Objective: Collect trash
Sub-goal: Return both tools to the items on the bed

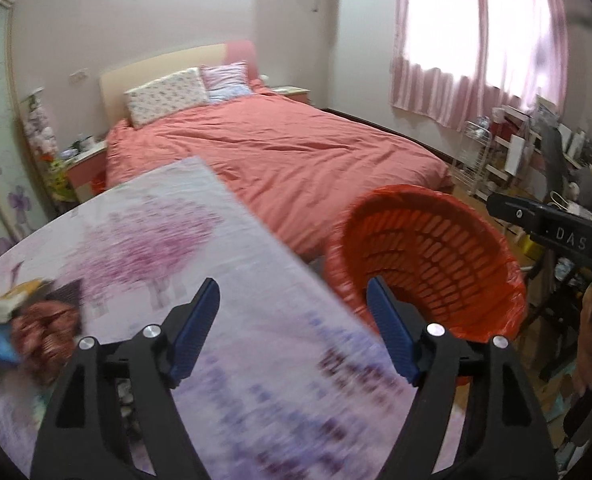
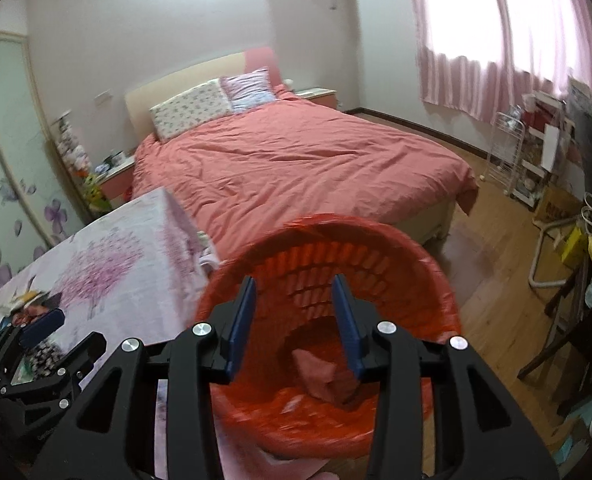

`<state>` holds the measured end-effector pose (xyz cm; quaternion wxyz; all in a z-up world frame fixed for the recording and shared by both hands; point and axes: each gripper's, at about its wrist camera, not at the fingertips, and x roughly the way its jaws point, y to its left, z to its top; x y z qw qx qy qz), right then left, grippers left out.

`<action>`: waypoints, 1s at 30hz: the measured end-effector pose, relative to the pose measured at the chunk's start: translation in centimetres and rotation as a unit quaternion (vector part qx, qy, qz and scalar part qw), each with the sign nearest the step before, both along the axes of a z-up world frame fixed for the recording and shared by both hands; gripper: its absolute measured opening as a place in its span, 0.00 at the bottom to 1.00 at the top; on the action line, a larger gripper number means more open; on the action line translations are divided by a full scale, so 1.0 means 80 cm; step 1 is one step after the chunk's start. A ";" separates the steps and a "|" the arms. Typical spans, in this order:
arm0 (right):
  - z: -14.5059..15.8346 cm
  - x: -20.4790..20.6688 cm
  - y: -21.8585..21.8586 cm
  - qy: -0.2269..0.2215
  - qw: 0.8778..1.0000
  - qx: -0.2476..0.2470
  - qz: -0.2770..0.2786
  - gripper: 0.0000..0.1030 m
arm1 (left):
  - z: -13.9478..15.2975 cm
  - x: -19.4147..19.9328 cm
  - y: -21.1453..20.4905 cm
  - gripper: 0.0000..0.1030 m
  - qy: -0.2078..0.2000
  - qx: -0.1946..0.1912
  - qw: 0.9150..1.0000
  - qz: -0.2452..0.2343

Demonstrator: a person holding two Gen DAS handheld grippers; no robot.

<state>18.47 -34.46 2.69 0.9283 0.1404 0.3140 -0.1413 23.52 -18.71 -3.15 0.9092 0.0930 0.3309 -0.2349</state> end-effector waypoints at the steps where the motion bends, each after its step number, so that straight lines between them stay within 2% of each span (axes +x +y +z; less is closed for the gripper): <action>1: 0.002 0.000 0.008 0.000 1.000 -0.002 0.006 0.39 | 0.003 -0.003 0.018 0.74 -0.001 -0.003 1.000 0.010; 10: 0.003 0.018 0.138 0.007 0.994 -0.006 0.112 0.39 | 0.008 -0.017 0.172 0.74 0.008 -0.028 0.994 0.108; 18: -0.024 0.044 0.239 0.024 0.981 -0.005 0.195 0.48 | -0.003 -0.024 0.313 0.74 0.002 -0.026 0.978 0.207; 24: -0.040 0.057 0.290 0.041 0.973 0.005 0.225 0.48 | -0.012 -0.029 0.387 0.74 0.013 -0.040 0.965 0.260; 30: -0.051 0.065 0.309 0.050 0.971 0.011 0.232 0.49 | -0.021 -0.032 0.411 0.74 0.021 -0.042 0.961 0.274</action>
